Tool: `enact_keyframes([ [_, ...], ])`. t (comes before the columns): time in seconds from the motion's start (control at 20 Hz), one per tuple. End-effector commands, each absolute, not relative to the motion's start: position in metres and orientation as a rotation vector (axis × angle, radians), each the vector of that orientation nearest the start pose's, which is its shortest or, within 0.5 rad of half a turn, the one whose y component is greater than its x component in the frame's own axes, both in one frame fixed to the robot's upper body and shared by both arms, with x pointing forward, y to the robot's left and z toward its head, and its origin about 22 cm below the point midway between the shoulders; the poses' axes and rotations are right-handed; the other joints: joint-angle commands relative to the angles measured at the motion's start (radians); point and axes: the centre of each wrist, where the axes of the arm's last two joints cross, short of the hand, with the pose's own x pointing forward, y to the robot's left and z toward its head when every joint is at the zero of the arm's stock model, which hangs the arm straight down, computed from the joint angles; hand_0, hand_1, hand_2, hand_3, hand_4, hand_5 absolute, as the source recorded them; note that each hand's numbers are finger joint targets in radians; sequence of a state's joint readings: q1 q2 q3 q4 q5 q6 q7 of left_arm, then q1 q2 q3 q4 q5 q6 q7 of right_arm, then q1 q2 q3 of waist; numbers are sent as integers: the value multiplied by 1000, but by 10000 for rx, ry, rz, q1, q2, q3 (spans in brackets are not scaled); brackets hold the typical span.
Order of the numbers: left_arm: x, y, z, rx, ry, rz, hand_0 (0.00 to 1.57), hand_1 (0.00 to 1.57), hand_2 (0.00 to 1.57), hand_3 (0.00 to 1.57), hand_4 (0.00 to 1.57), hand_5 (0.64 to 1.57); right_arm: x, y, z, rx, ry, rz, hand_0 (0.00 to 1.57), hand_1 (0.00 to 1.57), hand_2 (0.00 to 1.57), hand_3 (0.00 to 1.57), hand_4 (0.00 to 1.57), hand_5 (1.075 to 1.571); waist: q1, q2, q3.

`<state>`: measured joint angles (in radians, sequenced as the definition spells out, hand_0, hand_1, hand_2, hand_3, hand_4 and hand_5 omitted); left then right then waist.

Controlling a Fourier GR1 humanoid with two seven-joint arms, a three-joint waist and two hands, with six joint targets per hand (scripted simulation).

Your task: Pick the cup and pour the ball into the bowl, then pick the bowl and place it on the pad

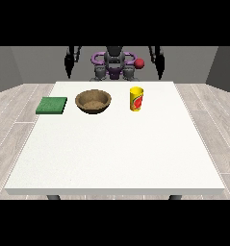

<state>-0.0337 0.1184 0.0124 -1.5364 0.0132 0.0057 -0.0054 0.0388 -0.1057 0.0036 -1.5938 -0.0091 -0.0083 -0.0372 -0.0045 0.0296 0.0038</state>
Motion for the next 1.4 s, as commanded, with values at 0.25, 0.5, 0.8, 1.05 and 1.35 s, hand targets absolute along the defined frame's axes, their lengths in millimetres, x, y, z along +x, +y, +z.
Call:
enact_keyframes([
  [0.25,253,265,40,1106,-15958,-877,0,0,0,0,664,1566,231,-266,31,-1171,-15886,960,0,0,0,0,875,1533,16,-2794,-49],
  [0.5,241,221,46,-614,-13643,1332,0,0,0,0,635,1564,213,-245,53,451,-13472,-870,0,0,0,0,860,1532,-655,-4438,-43],
  [0.8,255,193,101,-328,-15499,1145,0,0,0,0,568,1559,213,-269,112,133,-15279,-753,0,0,0,0,767,1544,-586,-2495,-36],
  [1.05,280,182,100,-52,-17527,726,0,0,0,0,609,1555,232,-236,108,258,-17170,-559,0,0,0,0,716,1540,-750,-428,-39],
  [1.35,296,197,80,844,-19180,618,0,0,0,0,570,1520,241,-242,91,753,-18354,-286,0,0,0,0,702,1545,-976,1618,-38],
])
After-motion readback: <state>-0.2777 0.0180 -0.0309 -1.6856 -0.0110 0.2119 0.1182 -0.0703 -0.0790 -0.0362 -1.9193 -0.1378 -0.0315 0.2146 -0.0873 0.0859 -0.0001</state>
